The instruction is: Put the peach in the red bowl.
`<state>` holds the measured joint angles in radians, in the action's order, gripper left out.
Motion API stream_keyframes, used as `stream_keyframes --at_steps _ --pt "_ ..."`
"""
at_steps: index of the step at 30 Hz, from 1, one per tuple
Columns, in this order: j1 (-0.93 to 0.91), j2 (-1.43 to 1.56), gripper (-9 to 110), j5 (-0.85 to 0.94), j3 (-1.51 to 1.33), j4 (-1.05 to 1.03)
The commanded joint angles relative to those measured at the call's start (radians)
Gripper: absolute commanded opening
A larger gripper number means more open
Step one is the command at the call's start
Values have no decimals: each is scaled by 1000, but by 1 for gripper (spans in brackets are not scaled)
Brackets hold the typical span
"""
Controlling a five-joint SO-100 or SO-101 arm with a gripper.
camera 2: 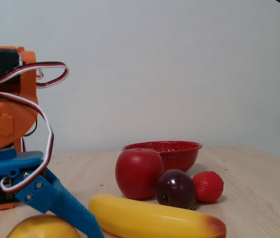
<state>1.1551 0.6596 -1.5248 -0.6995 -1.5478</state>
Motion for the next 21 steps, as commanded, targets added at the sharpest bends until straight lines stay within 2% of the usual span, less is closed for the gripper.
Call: stream_keyframes --at_steps 1,4,9,11,17,21 --pt "11 54 51 -2 26 32" --pt "11 51 51 -3 26 44" --pt "6 51 41 -23 23 46" --pt "3 51 33 -38 23 41" --pt "-2 57 39 -34 23 26" --pt "-5 58 27 -57 23 11"
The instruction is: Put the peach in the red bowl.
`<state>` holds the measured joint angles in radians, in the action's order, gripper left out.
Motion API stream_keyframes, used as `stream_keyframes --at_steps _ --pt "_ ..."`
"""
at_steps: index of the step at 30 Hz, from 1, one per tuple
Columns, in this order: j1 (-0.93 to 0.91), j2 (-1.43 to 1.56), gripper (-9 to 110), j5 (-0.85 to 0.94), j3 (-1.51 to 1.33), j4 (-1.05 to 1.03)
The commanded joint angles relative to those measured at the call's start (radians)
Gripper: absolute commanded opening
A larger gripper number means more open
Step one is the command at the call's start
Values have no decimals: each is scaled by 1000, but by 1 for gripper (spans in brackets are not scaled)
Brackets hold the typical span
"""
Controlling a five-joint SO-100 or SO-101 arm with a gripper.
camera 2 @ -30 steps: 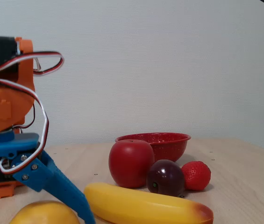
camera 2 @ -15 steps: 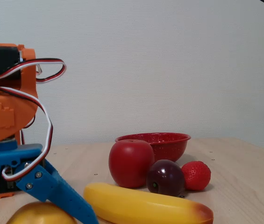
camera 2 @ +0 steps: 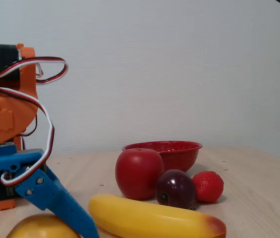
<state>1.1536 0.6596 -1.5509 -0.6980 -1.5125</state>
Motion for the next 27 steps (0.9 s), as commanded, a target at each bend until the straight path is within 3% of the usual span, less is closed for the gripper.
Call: stream_keyframes --at_steps 1,3,7,15,27 --pt "-3 58 20 -32 21 -25" --pt "-5 58 0 -26 23 -23" --pt "3 75 0 -3 58 -67" --pt "-98 262 0 178 247 -422" --pt "-483 591 0 578 364 -433"
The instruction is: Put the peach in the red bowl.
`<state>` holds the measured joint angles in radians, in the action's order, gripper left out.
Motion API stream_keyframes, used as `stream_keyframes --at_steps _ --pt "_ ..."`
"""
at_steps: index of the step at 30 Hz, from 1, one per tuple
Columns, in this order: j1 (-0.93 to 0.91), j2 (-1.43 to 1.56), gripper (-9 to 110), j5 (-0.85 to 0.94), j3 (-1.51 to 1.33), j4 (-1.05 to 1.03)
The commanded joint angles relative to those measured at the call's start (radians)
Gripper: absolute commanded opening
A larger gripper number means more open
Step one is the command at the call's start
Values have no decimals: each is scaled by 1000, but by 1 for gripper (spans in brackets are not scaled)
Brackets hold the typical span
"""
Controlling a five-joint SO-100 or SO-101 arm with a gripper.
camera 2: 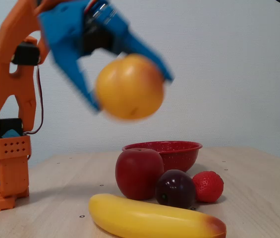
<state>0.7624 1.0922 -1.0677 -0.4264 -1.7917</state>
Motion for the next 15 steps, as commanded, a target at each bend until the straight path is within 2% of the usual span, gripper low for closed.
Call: stream_keyframes --at_steps 1,10,15 --pt "-144 176 0 143 86 -155" --pt "-816 356 0 761 -100 0" --pt "-1138 391 0 969 -304 94"
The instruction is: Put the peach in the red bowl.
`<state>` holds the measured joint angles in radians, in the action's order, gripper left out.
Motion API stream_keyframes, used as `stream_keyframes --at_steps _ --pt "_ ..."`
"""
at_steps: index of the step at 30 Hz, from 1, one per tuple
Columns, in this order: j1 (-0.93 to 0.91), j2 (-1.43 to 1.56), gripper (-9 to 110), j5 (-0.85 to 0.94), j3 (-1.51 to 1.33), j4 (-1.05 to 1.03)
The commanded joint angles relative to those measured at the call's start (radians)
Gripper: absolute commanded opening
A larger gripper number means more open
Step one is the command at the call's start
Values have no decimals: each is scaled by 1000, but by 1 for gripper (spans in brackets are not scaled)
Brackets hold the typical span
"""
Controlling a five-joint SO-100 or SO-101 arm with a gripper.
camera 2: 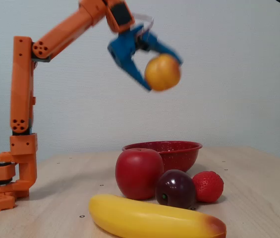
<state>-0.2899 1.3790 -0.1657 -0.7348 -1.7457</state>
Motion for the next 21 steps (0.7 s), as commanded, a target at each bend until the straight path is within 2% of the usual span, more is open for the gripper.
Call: stream_keyframes --at_steps 1,8,18,19,21 --pt "-126 89 0 106 -17 55" --pt "-224 -112 0 202 -129 89" --pt "-169 -459 0 137 26 227" --pt "-166 -477 2 110 37 233" --pt "-153 -491 28 101 38 249"
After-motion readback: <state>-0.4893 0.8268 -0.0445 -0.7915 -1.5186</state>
